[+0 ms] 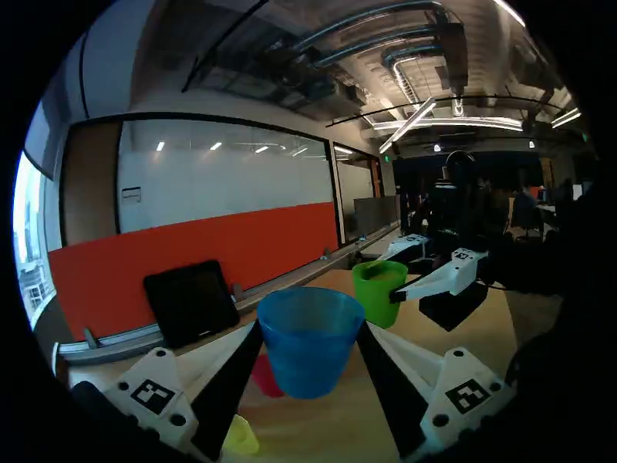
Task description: Pour water
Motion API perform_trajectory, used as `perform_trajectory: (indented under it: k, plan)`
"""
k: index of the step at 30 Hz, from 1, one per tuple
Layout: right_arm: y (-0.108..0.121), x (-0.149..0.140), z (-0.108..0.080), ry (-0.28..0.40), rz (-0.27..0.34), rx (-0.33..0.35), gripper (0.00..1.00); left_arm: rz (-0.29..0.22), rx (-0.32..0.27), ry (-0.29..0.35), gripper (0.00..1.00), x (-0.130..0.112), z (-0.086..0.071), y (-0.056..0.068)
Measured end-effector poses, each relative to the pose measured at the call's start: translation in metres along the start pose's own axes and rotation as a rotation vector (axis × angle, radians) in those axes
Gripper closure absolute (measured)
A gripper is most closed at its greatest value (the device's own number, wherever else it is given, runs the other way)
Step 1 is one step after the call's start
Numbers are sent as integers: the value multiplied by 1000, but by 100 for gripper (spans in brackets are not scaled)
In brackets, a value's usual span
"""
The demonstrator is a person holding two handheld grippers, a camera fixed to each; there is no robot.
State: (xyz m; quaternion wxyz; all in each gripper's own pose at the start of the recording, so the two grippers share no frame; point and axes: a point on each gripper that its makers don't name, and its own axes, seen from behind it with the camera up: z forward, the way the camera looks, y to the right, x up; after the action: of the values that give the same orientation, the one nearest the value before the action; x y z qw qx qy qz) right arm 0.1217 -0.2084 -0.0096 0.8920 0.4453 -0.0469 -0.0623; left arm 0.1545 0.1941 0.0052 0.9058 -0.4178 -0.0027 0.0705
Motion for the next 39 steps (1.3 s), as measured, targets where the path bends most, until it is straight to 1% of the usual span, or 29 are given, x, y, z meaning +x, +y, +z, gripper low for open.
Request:
perform_trajectory:
  k: [6,24,32,39]
  plan:
    - [-5,-2,4,4,-6,11,9,58,17,16,14,15,-4,-4]
    - [-26,-5,21,15,-19,47,9,303,114,53,14,57,-9,-22]
    - [-37,-6,31,21,-22,68,9,394,150,56,14,71,-11,-30]
    - [-46,-5,40,35,-11,86,9,475,176,47,14,80,-10,-36]
